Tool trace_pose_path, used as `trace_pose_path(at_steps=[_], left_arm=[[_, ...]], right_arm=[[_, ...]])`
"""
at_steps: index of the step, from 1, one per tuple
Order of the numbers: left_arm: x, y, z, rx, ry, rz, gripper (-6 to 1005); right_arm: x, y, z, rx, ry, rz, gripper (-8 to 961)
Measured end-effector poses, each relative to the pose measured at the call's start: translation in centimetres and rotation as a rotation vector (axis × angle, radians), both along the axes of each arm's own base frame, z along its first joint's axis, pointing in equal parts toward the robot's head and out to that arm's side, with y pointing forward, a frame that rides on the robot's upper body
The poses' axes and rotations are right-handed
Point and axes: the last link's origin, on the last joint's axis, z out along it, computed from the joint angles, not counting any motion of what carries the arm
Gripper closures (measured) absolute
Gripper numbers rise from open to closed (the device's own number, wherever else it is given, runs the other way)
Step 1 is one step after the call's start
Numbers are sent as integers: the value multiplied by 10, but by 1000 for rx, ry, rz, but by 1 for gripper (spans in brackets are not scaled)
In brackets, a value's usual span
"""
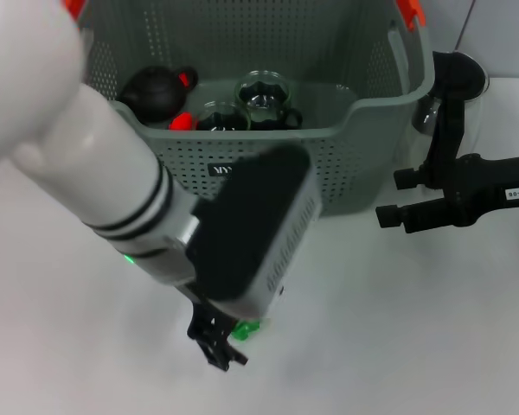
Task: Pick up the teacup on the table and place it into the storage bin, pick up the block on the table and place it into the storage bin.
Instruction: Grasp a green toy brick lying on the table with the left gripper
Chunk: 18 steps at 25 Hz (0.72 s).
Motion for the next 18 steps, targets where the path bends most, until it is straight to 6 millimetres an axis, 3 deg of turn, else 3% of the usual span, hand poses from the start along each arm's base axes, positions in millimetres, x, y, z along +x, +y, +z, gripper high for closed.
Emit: trace_pose_path(at_steps=[6, 18], left_arm=[[-7, -5, -20, -15, 140, -67, 92], [-7, -7, -40, -27, 238, -168, 91]], right_arm=[[0, 0, -1, 3, 9, -6, 9], [-1, -1, -3, 2, 15, -3, 9]])
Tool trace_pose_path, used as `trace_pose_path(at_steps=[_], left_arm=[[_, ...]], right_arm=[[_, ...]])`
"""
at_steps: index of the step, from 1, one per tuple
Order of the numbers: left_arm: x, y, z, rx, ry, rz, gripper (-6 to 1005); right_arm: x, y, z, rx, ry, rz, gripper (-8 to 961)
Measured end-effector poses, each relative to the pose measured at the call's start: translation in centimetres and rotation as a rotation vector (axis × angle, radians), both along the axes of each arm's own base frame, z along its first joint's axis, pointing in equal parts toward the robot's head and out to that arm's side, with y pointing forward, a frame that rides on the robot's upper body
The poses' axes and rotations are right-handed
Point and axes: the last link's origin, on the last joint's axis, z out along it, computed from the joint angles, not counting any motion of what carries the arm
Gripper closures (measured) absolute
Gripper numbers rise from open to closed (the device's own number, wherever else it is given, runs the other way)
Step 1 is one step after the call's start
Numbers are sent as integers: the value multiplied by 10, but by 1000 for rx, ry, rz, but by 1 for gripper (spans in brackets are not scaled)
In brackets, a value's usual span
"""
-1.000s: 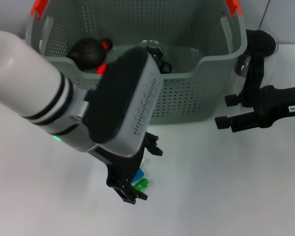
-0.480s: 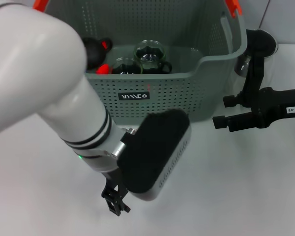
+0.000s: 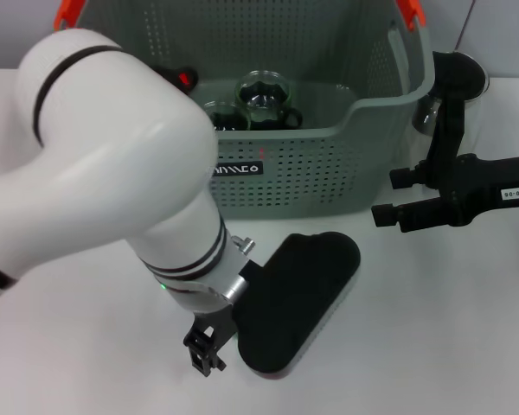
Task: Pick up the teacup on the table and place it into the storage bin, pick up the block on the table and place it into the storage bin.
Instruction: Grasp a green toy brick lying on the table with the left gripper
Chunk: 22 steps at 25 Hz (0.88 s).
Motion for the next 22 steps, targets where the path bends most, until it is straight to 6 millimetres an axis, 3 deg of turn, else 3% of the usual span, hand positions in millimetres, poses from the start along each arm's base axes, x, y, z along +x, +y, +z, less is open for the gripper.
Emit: trace_pose_path(at_steps=[22], left_arm=[[3, 3, -19, -28, 126, -151, 102]], right_arm=[[0, -2, -8, -1, 14, -11, 8]])
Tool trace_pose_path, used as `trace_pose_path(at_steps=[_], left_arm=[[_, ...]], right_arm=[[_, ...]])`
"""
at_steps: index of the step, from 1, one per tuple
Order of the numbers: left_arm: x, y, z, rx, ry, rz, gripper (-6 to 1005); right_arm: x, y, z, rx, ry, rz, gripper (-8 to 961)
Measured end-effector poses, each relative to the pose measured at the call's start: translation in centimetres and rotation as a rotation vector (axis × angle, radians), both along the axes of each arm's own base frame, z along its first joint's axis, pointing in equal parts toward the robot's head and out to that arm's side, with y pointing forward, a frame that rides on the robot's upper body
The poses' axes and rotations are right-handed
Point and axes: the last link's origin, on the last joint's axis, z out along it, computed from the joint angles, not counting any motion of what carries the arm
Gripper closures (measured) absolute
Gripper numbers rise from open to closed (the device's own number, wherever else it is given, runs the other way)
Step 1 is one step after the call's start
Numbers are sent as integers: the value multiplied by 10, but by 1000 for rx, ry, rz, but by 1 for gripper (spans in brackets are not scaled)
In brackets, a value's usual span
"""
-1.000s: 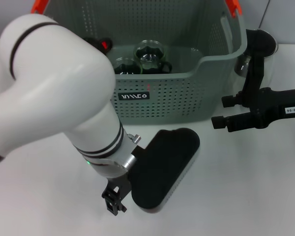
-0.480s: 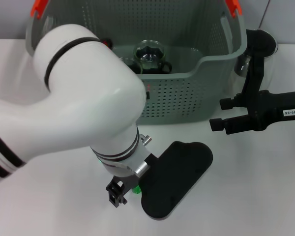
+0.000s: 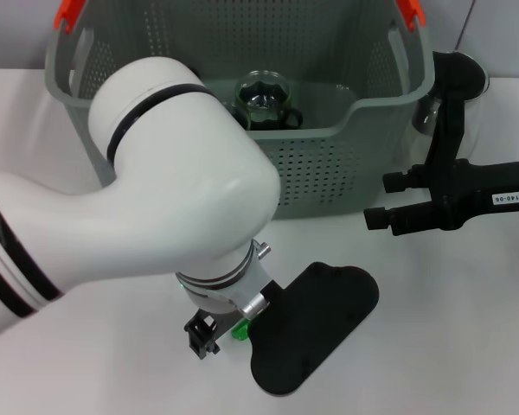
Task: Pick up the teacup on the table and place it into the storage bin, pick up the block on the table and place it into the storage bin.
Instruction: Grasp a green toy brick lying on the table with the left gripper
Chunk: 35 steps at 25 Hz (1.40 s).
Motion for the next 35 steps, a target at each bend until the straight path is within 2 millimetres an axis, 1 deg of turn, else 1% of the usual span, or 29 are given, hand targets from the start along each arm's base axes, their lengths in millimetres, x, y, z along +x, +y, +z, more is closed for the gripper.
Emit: trace_pose_path(at_steps=[6, 12, 20, 25, 35], left_arm=[[1, -1, -3, -11, 13, -20, 162], [1, -3, -5, -21, 31, -40, 271], [5, -3, -8, -30, 40, -62, 340], [9, -3, -10, -32, 48, -76, 337], [6, -4, -17, -41, 80, -97, 336]], right_arm=[[0, 0, 0, 4, 8, -2, 8], [0, -1, 1, 12, 20, -5, 9], [1, -1, 1, 14, 18, -1, 9], [1, -1, 1, 17, 18, 3, 9], [4, -1, 1, 27, 13, -1, 9]])
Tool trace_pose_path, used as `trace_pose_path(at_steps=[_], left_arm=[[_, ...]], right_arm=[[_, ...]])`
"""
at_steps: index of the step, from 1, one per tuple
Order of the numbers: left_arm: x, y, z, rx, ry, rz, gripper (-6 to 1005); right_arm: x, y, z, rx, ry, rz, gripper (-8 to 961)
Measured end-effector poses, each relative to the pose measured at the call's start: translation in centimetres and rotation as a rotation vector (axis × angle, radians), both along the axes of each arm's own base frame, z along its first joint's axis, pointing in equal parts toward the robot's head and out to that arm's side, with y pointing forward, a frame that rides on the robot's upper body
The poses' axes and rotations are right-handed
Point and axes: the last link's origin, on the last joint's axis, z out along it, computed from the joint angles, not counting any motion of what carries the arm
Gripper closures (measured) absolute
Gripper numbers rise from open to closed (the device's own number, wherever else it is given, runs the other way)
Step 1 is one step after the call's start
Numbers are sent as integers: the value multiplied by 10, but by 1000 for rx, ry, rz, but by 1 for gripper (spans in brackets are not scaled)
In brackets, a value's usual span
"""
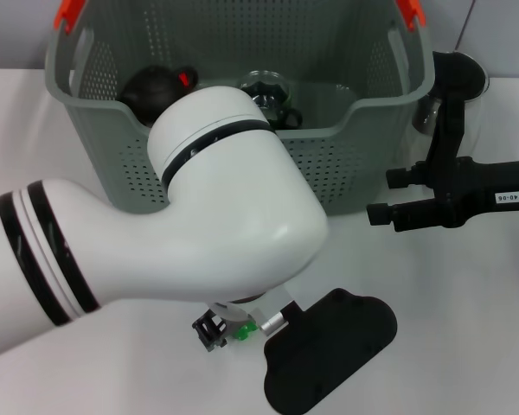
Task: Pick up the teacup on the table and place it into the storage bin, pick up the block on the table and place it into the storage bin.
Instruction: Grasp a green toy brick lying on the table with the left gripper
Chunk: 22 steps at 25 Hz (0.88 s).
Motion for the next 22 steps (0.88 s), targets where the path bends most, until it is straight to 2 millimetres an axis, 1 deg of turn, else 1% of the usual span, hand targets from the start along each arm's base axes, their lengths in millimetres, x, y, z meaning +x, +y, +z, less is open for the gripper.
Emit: trace_pose_path(at_steps=[21, 22], left_arm=[[-3, -2, -5, -11, 14, -7, 335], [-3, -2, -5, -12, 16, -8, 370]], right_arm=[[2, 0, 2, 14, 7, -2, 8], [2, 0, 2, 14, 7, -3, 8]])
